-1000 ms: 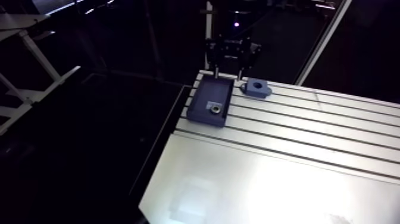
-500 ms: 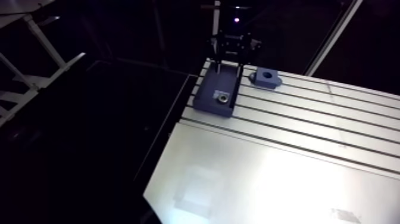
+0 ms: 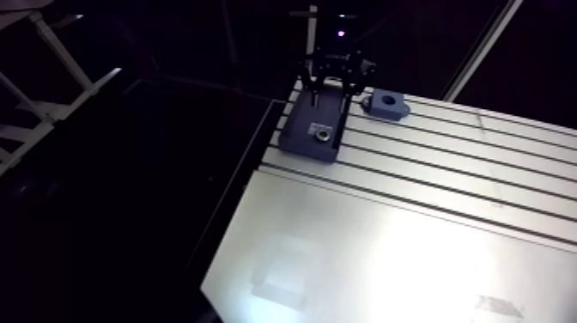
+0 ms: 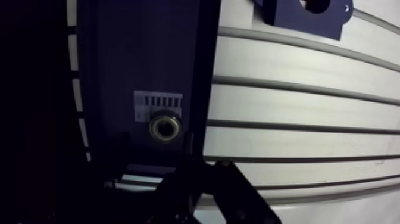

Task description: Pick up the bearing and press it into the housing until flush.

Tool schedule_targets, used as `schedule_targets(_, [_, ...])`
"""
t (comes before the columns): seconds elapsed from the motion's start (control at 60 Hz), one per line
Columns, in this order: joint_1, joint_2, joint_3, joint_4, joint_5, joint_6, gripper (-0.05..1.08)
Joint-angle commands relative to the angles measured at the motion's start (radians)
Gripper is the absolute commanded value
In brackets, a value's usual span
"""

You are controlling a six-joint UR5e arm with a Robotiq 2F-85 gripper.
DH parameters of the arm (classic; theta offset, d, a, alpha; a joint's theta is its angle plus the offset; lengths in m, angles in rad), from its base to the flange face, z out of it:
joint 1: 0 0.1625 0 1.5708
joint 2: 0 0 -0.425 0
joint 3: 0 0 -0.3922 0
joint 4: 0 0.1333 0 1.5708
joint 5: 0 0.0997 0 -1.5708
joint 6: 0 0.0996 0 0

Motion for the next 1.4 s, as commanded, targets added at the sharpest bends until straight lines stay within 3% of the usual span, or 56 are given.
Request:
schedule_targets(0.017, [0.002,0.010,0.008,-0.005,0.000,0.000,0.44])
schedule_targets(1.4, [0.012,0.049,0.052,-0.053,-0.001,-0.003,0.44])
